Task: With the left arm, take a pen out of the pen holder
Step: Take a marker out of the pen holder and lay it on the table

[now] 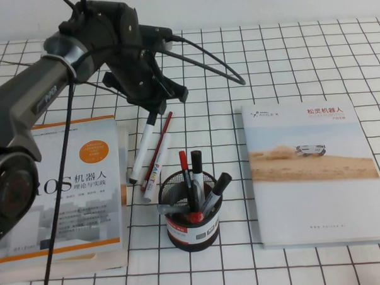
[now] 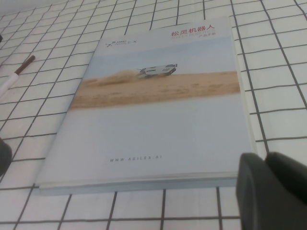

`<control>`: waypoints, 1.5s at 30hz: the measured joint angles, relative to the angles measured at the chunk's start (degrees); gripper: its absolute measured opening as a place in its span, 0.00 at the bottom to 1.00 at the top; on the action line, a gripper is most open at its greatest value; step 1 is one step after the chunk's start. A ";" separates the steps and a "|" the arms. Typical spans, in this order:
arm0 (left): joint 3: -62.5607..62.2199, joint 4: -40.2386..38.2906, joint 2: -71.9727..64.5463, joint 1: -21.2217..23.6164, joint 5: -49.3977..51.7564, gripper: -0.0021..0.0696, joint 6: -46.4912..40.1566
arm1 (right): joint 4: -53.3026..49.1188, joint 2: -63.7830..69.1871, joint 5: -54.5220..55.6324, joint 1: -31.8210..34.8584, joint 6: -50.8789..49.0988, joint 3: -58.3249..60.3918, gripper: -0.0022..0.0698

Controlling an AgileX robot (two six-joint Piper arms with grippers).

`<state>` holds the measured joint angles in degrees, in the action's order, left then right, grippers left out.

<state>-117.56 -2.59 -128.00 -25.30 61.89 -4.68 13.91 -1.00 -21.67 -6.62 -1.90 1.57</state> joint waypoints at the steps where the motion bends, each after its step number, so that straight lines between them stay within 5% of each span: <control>1: 0.00 -0.28 -0.15 0.11 -0.29 0.15 -0.01 | 0.00 0.00 0.00 0.00 0.00 0.00 0.01; 11: 0.00 -2.87 -2.68 0.89 -6.73 0.16 -1.52 | 0.00 0.00 0.00 0.00 0.00 0.00 0.01; 18: 0.00 -3.71 -2.68 0.89 -8.47 0.48 -2.15 | 0.00 0.00 0.00 0.00 0.00 0.00 0.01; 24: 3.56 -3.47 2.17 0.89 -10.86 0.53 -2.15 | 0.00 0.00 0.00 0.00 0.00 0.00 0.01; 27: 10.88 -2.98 9.74 0.40 -16.74 0.47 -2.15 | 0.00 0.00 0.00 0.00 0.00 0.00 0.01; 34: 36.81 -1.28 33.39 0.30 -31.55 0.08 -1.92 | 0.00 0.00 0.00 0.00 0.00 0.00 0.01; 45: 68.54 -0.77 67.86 0.30 -41.58 0.03 2.12 | 0.00 0.00 0.00 0.00 0.00 0.00 0.01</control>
<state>-49.02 -3.36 -60.14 -25.01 20.30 -2.56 13.91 -1.00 -21.67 -6.62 -1.90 1.57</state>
